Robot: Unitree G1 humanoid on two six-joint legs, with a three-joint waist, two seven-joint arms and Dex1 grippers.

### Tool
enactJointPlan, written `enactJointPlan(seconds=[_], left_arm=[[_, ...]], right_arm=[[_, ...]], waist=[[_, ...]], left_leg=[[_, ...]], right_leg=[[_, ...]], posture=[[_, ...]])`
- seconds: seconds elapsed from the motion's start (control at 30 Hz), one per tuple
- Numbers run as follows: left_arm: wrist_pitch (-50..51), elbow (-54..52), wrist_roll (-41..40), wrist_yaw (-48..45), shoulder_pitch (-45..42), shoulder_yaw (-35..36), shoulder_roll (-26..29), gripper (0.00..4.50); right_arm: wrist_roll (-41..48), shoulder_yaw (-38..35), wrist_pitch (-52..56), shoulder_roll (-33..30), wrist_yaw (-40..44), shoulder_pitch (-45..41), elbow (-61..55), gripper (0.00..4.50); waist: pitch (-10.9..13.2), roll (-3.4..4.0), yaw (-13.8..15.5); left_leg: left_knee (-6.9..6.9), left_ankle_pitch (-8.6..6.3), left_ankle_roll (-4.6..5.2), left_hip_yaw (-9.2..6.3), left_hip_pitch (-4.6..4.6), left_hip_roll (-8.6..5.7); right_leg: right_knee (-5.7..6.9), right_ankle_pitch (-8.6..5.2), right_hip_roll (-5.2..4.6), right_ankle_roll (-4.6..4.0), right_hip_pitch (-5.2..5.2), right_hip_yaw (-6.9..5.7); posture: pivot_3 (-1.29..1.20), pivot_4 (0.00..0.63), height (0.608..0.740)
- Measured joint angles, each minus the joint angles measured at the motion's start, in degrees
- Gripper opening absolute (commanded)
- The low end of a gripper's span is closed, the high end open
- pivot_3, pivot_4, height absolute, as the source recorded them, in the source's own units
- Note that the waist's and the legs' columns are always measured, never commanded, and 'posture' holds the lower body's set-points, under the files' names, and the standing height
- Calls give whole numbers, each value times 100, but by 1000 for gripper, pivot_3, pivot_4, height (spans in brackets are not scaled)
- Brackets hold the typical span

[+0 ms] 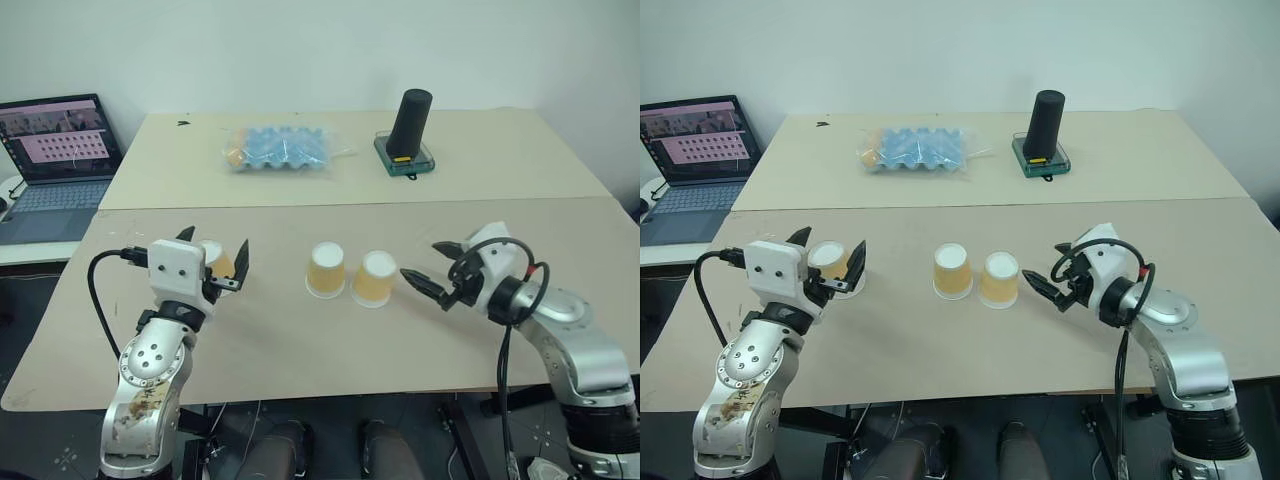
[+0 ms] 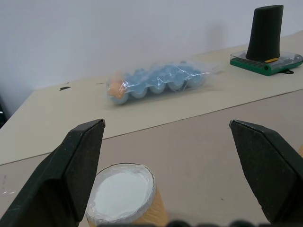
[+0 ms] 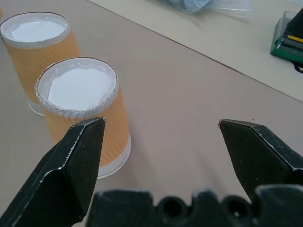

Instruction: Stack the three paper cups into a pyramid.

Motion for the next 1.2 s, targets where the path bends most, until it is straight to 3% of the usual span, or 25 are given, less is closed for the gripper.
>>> enactJointPlan(seconds=[0.27,0.4,1.2], left_arm=[[11,-11,-19,-151,-88,-64,60,4500],[174,-165,-415,-561,-77,-161,186,4500],[290,-206,-838,-770,-123,-143,481,4500]], right_arm=[[-2,324,30,270,-122,-422,7,4467],[2,397,31,274,-107,-424,19,4467],[6,128,8,-36,33,-218,111,4467]], waist=[[0,0,-5],[0,0,-20],[0,0,-48]], left_leg=[[0,0,0,-1,0,-1],[0,0,0,0,-2,-1],[0,0,-1,-1,0,-1]], right_leg=[[-2,0,0,-1,-1,-3],[0,0,0,-1,-3,-2],[0,1,0,-1,-1,-1]], posture=[[0,150,740],[0,150,740],[0,150,740]])
